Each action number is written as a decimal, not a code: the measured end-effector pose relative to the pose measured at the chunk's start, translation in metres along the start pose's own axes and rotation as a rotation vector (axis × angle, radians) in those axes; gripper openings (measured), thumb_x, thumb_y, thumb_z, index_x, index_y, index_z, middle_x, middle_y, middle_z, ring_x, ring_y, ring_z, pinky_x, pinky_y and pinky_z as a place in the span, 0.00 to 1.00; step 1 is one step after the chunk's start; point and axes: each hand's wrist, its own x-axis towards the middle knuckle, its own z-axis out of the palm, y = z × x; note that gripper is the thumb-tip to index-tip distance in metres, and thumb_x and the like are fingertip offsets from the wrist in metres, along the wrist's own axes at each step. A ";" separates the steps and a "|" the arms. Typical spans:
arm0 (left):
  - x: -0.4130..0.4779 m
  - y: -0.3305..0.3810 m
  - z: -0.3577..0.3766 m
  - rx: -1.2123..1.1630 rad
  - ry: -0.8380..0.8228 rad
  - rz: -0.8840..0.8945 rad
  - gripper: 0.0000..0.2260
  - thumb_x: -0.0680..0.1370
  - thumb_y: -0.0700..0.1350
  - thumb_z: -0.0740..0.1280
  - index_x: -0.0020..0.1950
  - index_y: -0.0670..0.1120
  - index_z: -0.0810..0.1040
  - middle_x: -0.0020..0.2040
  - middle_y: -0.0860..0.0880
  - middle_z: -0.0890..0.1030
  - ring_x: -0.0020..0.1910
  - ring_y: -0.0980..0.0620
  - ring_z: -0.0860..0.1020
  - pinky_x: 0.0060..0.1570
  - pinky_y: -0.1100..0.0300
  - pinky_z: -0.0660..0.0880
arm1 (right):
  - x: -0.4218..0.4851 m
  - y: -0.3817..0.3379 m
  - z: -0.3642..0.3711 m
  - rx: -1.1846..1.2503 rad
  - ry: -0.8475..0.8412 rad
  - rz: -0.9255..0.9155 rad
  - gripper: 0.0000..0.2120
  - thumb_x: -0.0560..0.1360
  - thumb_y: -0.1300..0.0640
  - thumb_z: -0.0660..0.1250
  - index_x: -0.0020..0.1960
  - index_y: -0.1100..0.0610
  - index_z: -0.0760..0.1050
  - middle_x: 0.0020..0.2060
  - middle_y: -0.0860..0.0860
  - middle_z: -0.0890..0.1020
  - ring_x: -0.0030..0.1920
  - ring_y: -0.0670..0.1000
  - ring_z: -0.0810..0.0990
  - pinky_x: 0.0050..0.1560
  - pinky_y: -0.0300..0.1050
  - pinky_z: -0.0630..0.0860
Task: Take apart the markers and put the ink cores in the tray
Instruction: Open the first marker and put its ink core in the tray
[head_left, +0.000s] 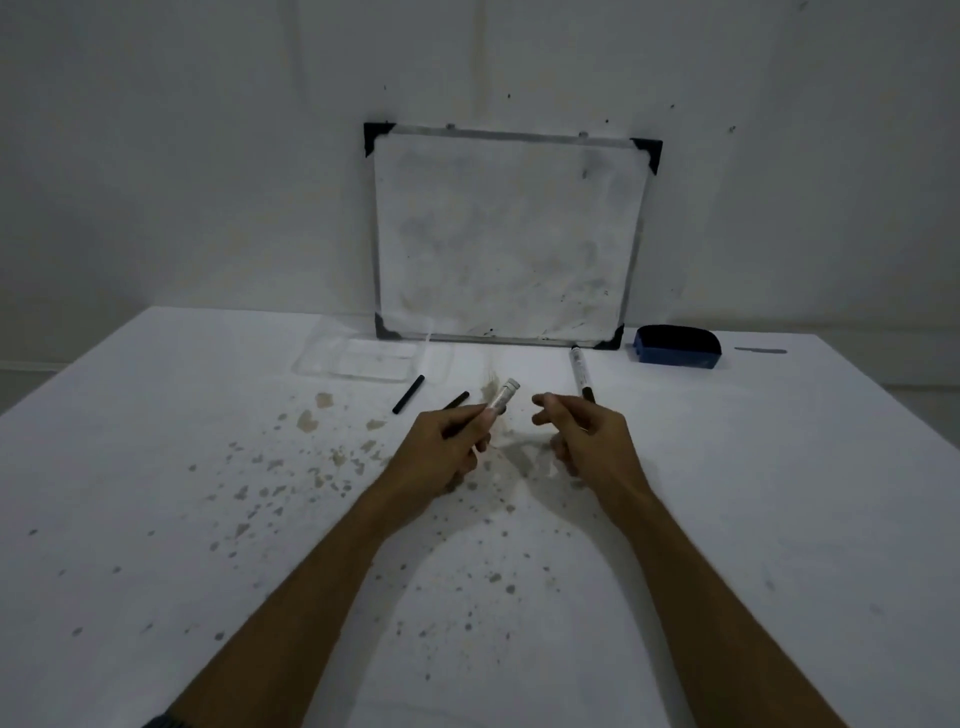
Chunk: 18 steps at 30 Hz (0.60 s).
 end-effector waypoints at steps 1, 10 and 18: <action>0.001 0.000 -0.001 0.002 -0.014 -0.002 0.10 0.82 0.56 0.68 0.59 0.56 0.86 0.37 0.52 0.78 0.26 0.57 0.68 0.22 0.64 0.65 | 0.002 0.001 -0.001 0.017 -0.014 0.005 0.16 0.76 0.38 0.68 0.56 0.46 0.84 0.45 0.45 0.88 0.30 0.43 0.78 0.30 0.40 0.74; -0.003 -0.011 0.010 1.131 0.136 0.639 0.16 0.84 0.50 0.65 0.70 0.47 0.80 0.45 0.49 0.85 0.36 0.50 0.81 0.32 0.53 0.80 | 0.006 0.018 0.000 -0.140 -0.174 -0.094 0.11 0.80 0.47 0.67 0.51 0.54 0.81 0.39 0.49 0.85 0.33 0.42 0.80 0.34 0.35 0.75; -0.005 -0.003 0.012 1.120 0.075 0.748 0.13 0.86 0.47 0.60 0.63 0.47 0.82 0.46 0.48 0.85 0.35 0.50 0.81 0.26 0.56 0.75 | -0.003 0.015 0.027 -0.431 0.041 -0.178 0.28 0.81 0.38 0.49 0.31 0.52 0.71 0.25 0.47 0.74 0.27 0.45 0.73 0.32 0.37 0.69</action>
